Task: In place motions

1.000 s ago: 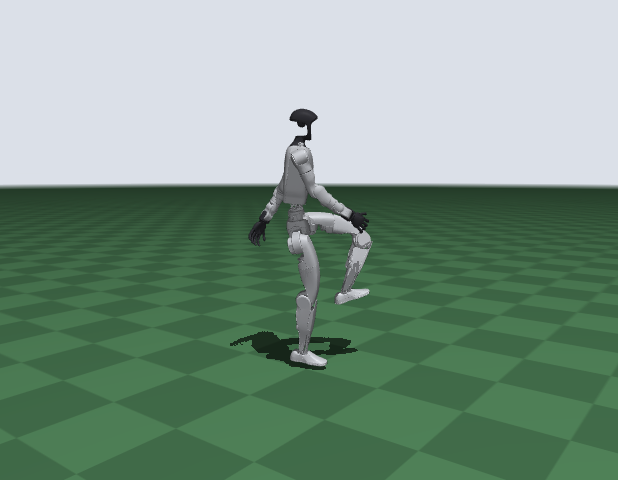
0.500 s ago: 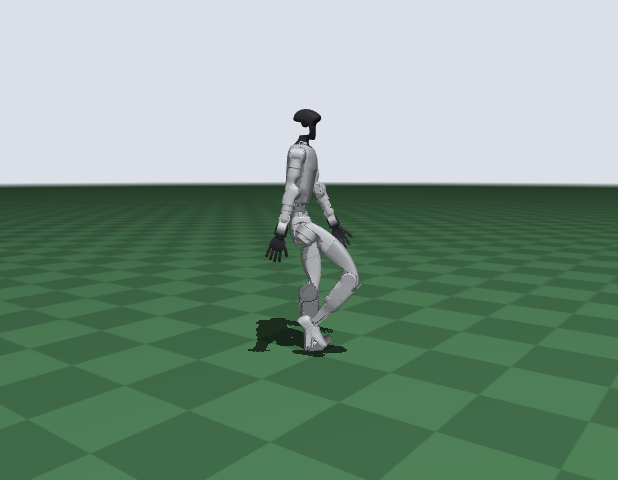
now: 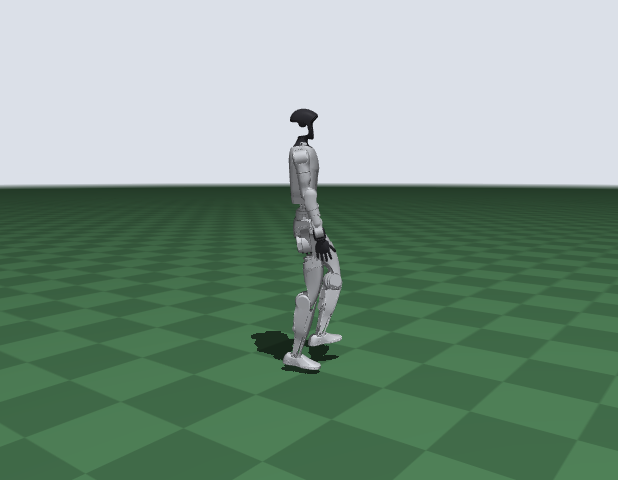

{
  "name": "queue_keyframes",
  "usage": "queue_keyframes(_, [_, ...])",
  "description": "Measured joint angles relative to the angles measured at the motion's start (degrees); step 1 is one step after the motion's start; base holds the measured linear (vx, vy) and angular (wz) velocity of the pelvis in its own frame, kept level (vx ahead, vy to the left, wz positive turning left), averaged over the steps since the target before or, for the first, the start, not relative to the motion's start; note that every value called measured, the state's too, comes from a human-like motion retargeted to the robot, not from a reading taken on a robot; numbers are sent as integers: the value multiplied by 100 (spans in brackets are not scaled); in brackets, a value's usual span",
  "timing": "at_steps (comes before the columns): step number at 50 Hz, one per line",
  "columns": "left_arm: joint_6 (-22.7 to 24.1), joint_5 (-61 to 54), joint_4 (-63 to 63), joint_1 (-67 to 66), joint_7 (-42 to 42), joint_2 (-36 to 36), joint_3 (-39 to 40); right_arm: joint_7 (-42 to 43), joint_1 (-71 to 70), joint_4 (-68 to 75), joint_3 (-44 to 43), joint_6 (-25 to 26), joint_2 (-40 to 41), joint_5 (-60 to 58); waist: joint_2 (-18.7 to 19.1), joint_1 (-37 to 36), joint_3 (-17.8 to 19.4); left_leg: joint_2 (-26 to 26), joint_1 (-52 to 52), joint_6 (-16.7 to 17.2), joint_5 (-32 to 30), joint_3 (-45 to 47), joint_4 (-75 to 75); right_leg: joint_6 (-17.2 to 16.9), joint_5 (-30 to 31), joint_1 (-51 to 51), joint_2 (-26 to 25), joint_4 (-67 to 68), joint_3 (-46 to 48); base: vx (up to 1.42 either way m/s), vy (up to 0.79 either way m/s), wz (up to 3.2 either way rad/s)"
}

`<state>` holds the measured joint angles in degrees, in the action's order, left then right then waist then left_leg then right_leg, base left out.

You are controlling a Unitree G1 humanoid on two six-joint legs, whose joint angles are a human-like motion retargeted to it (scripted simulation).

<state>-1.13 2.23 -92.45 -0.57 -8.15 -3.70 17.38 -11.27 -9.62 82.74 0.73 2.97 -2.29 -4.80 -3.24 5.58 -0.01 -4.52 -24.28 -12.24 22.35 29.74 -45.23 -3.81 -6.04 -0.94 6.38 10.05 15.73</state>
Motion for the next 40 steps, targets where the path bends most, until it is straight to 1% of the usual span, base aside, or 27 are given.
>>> queue_keyframes(1, [15,-77,-83,-127,40,-26,160,-204,-295,-444,82,-9,129,78,-40,-100,259,-102,-472,-37,-85,-200,-597,21,97,38,0,-3,-89,-58,-10,-58])
queue_keyframes(2, [35,-176,-150,-256,63,-53,309,-374,-577,-916,179,-27,261,139,-85,-189,530,-286,-886,-78,-41,-296,-1251,75,191,42,-16,-20,-114,-59,-15,-64])
queue_keyframes(3, [64,-320,-186,-391,55,-81,440,-478,-832,-1442,303,-63,400,162,-141,-259,827,-634,-1184,-128,261,-186,-2021,196,280,-25,-64,-67,-12,-49,-16,-70])
queue_keyframes(5, [59,-404,-300,-689,-178,-127,648,-564,-1299,-2412,484,-256,615,133,-283,-464,1332,-1101,-1907,-269,675,-210,-3408,298,338,-178,-99,-54,-262,-28,-20,-96])
queue_keyframes(7, [-30,-83,-443,-1138,-262,-162,874,-553,-1590,-3196,657,-520,688,225,-495,-894,1469,-1390,-2682,-276,1066,-361,-4473,461,322,-228,-125,-24,-664,11,-30,-147])
queue_keyframes(10, [-95,39,-495,-1888,-13,-187,918,-274,-1926,-4119,838,-816,569,429,-555,-1677,1461,-1964,-3730,-276,1528,-575,-5491,717,341,-163,-194,41,-885,27,-30,-151])
queue_keyframes(11, [-143,-11,-495,-2062,-15,-185,907,-162,-2006,-4284,838,-881,564,431,-593,-1797,1471,-1978,-3982,-276,1564,-629,-5608,775,349,-139,-191,81,-931,16,-27,-100])
queue_keyframes(13, [-255,-44,-495,-2299,-50,-138,995,12,-2217,-4529,812,-989,574,437,-651,-1953,1588,-2071,-4255,-276,1634,-604,-5737,882,360,-146,-186,152,-1045,-1,-18,-46])
queue_keyframes(15, [-306,-86,-495,-2346,-78,-81,1092,49,-2396,-4599,758,-1054,607,526,-632,-2023,1697,-2128,-4203,-276,1651,-487,-5718,918,357,-196,-186,178,-1075,-5,3,-13])
queue_keyframes(17, [-255,-189,-495,-2332,-117,-65,1077,-26,-2409,-4519,719,-1050,653,673,-578,-1962,1610,-2068,-3907,-276,1600,-359,-5603,831,365,-224,-192,154,-1121,5,24,39])
queue_keyframes(20, [-184,-244,-495,-2176,-184,-40,986,-76,-2232,-4320,727,-1041,702,737,-474,-1610,1287,-1767,-3272,-276,1422,-178,-5186,562,422,-159,-92,36,-971,-3,33,94])
queue_keyframes(22, [-123,-256,-463,-2051,-172,-12,916,-27,-1946,-4181,810,-1041,718,689,-423,-1428,966,-1490,-2518,-47,1256,-117,-4483,398,484,-97,-30,-129,-841,-1,21,93])
queue_keyframes(25, [-51,-356,-458,-1561,-37,-76,773,-10,-1167,-3823,963,-1154,671,506,-329,-931,611,-673,-999,307,1013,-323,-2723,230,341,-248,54,-188,-290,15,1,107])
queue_keyframes(28, [65,-411,-389,-1177,268,-57,635,-218,-280,-3306,949,-1182,559,187,-299,-545,251,332,517,339,649,-758,-255,200,155,-287,101,-40,-1,14,9,49])
queue_keyframes(29, [113,-440,-369,-1027,415,-63,531,-262,34,-3055,898,-1178,491,37,-248,-488,157,632,1097,414,909,-952,773,225,91,-260,54,111,21,14,12,-1])
queue_keyframes(30, [167,-472,-345,-857,581,-76,402,-299,372,-2767,834,-1170,409,-131,-178,-455,62,922,1743,524,1384,-1146,1912,261,26,-215,-18,298,25,13,13,18])
queue_keyframes(31, [206,-448,-297,-627,786,-71,235,-307,724,-2302,687,-1168,264,-386,22,-254,-125,876,2232,374,1904,-826,2726,352,261,-40,-126,707,355,5,15,56])
queue_keyframes(32, [221,-440,-248,-375,934,-59,93,-297,987,-1840,549,-1148,121,-638,225,-35,-288,804,2544,277,2196,-678,3394,422,580,265,-150,1268,666,-12,20,110])
queue_keyframes(33, [187,-463,-199,-78,968,-33,0,-252,1074,-1386,431,-1091,-15,-885,437,220,-402,679,2501,284,2033,-873,3771,448,1067,830,-8,2128,936,-34,24,123])
queue_keyframes(34, [161,-471,-70,295,881,-46,-88,-150,1088,-887,291,-920,-151,-1109,516,460,-339,583,2386,339,1897,-1046,3875,460,1489,1466,18,3027,741,-56,27,134])
queue_keyframes(35, [138,-472,99,706,735,-77,-174,-20,1065,-366,141,-691,-287,-1320,528,692,-186,503,2236,418,1775,-1207,3843,463,1878,2138,-14,3944,313,-66,29,120])
queue_keyframes(37, [60,-472,821,1542,-112,-202,-498,214,1097,764,-345,-273,-689,-1312,641,900,503,466,2259,234,1636,-1474,3748,672,1400,3000,78,5861,179,-62,27,97])
queue_keyframes(38, [1,-450,1119,1878,-517,-282,-606,208,1153,1132,-504,-141,-846,-1153,709,1013,724,418,2239,194,1595,-1600,3703,687,1227,3351,188,6571,220,-47,20,99])
queue_keyframes(40, [-51,-197,1756,2394,-1096,-376,-625,126,1508,1466,-713,171,-1058,-783,891,1309,979,241,2121,167,1498,-1904,3655,662,979,4136,192,7676,294,-29,11,111])
